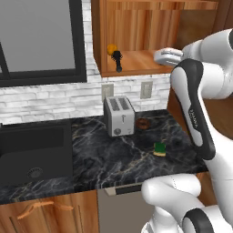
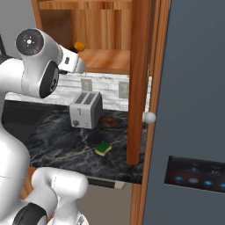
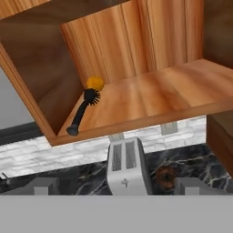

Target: Pick the dish brush and sponge from the cabinet and place them on the counter.

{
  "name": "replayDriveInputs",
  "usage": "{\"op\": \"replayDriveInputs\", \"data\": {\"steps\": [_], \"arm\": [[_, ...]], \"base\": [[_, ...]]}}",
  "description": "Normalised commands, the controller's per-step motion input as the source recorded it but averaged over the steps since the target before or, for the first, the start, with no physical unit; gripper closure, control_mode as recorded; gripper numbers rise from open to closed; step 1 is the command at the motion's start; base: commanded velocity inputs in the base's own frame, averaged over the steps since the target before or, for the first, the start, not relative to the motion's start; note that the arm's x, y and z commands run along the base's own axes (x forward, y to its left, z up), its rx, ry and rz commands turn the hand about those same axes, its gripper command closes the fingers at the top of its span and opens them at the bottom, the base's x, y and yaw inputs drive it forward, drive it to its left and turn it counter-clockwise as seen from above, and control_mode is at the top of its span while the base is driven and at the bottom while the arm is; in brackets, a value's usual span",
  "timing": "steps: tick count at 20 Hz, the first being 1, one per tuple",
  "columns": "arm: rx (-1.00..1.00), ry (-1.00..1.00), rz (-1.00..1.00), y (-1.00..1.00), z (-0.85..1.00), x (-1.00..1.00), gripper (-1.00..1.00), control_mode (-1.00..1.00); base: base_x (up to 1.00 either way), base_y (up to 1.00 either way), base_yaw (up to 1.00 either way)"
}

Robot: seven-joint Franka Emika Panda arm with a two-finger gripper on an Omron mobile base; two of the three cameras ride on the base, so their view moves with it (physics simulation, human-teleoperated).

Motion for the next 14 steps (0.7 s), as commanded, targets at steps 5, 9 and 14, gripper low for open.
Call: {"op": "replayDriveInputs", "data": {"steps": [5,9,14], "arm": [[0.02,0.0,0.0,0.17,0.0,0.42,-1.0,-1.0],[0.02,0.0,0.0,0.0,0.0,0.37,-1.0,-1.0],[0.04,0.0,0.0,0.0,0.0,0.47,-1.0,-1.0]], "base": [[0.0,0.0,0.0],[0.0,0.0,0.0],[0.0,0.0,0.0]]}}
